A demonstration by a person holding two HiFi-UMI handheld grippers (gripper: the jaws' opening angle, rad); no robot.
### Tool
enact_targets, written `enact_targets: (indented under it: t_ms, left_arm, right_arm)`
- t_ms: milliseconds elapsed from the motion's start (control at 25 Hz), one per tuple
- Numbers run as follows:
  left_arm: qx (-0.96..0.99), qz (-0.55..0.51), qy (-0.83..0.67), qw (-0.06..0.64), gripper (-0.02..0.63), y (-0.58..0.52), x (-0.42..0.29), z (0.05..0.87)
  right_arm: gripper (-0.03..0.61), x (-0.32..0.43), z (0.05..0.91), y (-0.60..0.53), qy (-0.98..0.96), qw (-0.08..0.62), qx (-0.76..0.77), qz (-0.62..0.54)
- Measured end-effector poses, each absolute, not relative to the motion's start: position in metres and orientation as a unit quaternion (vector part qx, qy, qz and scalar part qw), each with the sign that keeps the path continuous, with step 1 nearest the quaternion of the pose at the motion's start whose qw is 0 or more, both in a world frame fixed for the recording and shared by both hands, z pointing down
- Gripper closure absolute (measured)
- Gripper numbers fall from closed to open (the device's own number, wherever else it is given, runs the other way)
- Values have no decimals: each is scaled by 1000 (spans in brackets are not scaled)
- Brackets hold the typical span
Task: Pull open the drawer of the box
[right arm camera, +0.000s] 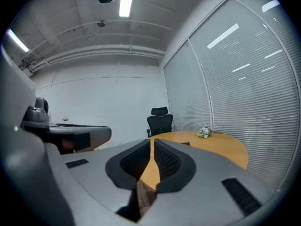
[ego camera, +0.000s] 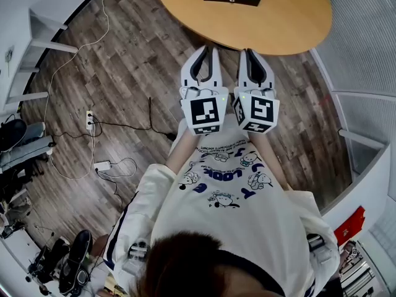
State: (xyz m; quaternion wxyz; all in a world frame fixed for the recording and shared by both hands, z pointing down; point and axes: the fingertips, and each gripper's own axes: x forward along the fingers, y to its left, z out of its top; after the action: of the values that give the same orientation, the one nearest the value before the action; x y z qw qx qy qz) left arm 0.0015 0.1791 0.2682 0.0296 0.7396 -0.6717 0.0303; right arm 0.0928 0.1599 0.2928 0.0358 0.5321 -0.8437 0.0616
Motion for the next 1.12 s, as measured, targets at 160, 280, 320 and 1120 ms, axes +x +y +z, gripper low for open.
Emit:
enact_targets:
  t_ms: [160, 280, 320, 1120]
  left_arm:
    - [745, 29, -666, 31, 575, 166, -9, 270]
    - [750, 29, -660, 30, 575, 159, -11, 270]
    - [752, 29, -658, 29, 575, 156, -12, 270]
    - [743, 44, -665, 66, 575, 85, -27, 301]
  right_arm:
    - [534, 83, 297, 149, -839, 37, 539, 66]
    - [534, 79, 298, 144, -836, 37, 543, 69]
    - [533, 78, 299, 142, -835, 37, 545, 69]
    - [533, 68, 323, 71, -833, 67, 543, 87]
